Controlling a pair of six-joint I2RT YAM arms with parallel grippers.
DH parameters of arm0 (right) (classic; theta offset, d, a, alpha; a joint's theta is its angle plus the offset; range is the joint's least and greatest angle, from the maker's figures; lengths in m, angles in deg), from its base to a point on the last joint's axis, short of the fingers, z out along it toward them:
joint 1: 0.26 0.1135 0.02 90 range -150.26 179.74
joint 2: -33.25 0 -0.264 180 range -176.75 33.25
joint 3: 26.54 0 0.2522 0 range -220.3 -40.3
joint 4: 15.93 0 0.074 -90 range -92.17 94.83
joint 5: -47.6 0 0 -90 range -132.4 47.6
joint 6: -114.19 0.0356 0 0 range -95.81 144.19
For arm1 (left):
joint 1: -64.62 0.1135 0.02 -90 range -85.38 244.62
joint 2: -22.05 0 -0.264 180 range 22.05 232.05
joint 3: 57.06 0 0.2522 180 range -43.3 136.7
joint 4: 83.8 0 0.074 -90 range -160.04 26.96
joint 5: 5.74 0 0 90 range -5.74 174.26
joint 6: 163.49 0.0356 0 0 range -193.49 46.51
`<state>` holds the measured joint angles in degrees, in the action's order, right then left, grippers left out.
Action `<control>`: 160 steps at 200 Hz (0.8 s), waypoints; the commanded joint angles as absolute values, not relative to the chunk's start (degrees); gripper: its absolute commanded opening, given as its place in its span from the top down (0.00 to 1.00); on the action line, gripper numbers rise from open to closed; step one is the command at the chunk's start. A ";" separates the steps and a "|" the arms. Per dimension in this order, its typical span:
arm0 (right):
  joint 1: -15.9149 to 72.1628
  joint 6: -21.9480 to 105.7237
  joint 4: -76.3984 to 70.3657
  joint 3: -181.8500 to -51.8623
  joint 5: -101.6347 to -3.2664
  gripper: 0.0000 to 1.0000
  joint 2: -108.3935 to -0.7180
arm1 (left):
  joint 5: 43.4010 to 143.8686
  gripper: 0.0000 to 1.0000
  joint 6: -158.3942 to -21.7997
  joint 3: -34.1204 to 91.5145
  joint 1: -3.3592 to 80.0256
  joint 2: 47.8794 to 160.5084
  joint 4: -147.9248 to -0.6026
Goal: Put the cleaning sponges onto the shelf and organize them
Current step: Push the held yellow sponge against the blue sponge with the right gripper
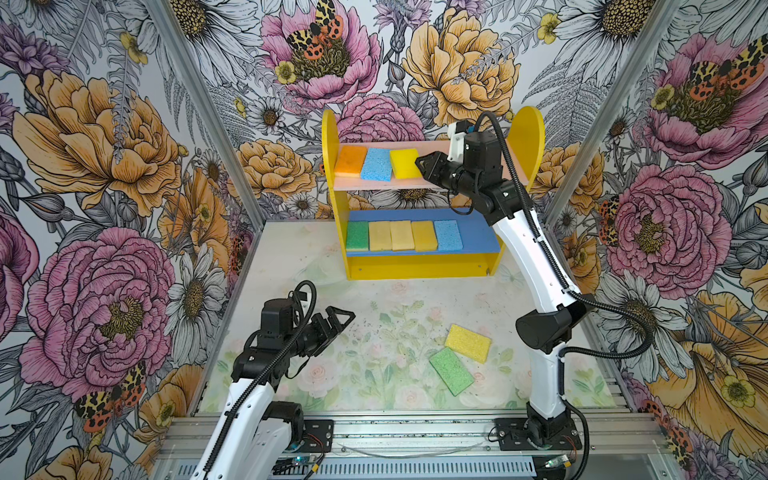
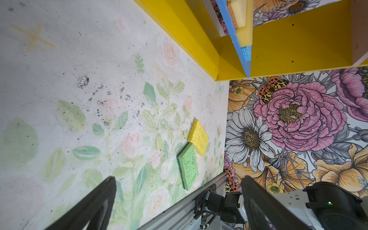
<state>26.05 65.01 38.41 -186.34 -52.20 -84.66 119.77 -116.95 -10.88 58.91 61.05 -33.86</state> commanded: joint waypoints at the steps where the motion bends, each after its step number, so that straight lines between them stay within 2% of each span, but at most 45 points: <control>1: 26.47 64.19 38.10 -185.77 -52.18 0.68 -83.90 | 121.09 0.01 -115.86 -11.27 59.56 60.56 -34.59; 65: 25.76 64.55 38.22 -185.47 -53.01 0.59 -85.63 | 121.09 0.01 -115.94 -11.28 59.56 60.35 -34.61; 113: 25.78 65.16 38.43 -185.27 -53.90 0.61 -86.70 | 121.28 0.01 -115.72 -11.19 59.63 60.73 -34.58; 139: 25.80 65.14 38.57 -184.86 -53.53 0.70 -86.68 | 121.34 0.01 -115.77 -11.22 59.73 60.55 -34.55; 160: 25.84 65.16 38.62 -184.71 -53.06 0.88 -86.45 | 121.28 0.01 -115.84 -11.18 59.72 60.44 -34.55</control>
